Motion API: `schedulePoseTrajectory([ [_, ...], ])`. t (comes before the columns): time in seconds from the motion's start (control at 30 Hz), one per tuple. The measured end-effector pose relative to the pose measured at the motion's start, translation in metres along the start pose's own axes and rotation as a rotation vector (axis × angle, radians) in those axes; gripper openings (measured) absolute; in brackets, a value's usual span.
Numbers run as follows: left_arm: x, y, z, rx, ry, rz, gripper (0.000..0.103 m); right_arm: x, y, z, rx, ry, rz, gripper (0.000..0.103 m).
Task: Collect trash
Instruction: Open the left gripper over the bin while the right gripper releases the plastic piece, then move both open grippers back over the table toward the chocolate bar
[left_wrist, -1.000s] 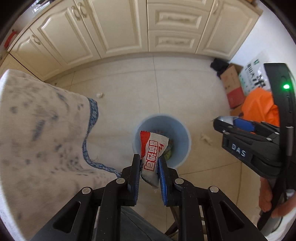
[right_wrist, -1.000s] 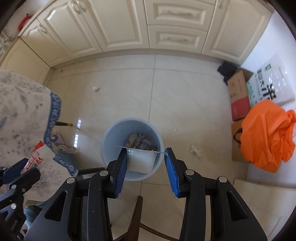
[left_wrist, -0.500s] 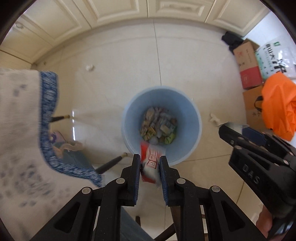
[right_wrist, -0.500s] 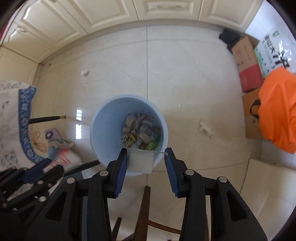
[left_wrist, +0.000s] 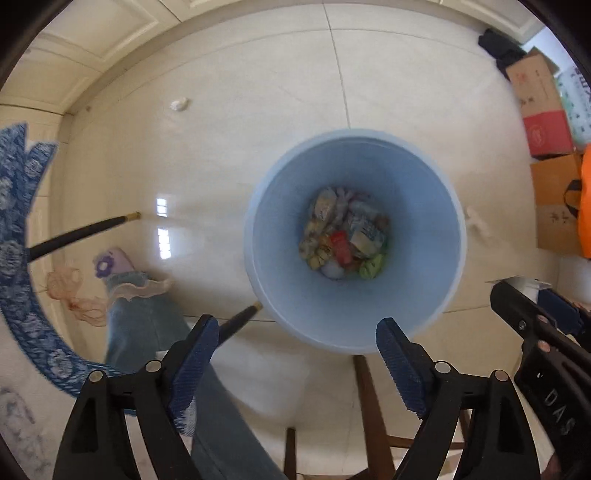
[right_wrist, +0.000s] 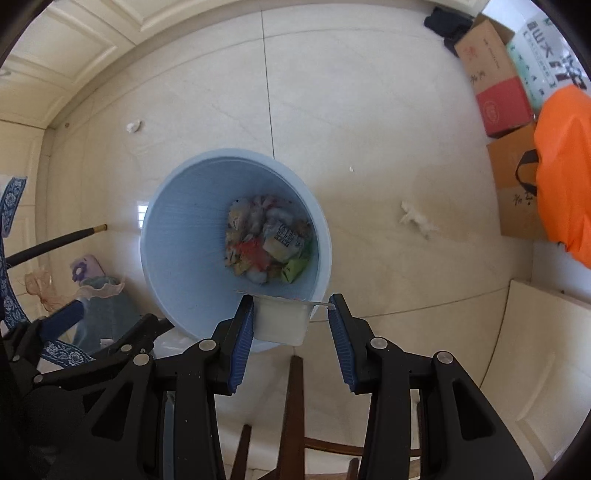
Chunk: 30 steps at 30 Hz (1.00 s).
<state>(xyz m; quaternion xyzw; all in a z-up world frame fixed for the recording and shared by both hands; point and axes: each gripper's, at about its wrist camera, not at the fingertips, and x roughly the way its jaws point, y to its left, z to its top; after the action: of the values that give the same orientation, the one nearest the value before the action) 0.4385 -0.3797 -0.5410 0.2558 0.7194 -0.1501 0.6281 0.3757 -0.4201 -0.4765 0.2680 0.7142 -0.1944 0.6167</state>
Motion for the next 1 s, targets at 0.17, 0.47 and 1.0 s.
schedulePoseTrajectory([
  [0.17, 0.014, 0.016, 0.008, -0.035, 0.028, -0.019, 0.085, 0.002, 0.005, 0.002, -0.009, 0.003, -0.005, 0.041],
  [0.47, 0.014, 0.041, -0.019, -0.061, 0.025, -0.029, 0.085, 0.002, 0.031, 0.008, -0.036, 0.003, 0.041, 0.041],
  [1.0, -0.021, 0.067, -0.045, -0.096, 0.015, -0.04, 0.085, -0.02, 0.041, -0.004, -0.041, 0.001, 0.028, 0.088],
])
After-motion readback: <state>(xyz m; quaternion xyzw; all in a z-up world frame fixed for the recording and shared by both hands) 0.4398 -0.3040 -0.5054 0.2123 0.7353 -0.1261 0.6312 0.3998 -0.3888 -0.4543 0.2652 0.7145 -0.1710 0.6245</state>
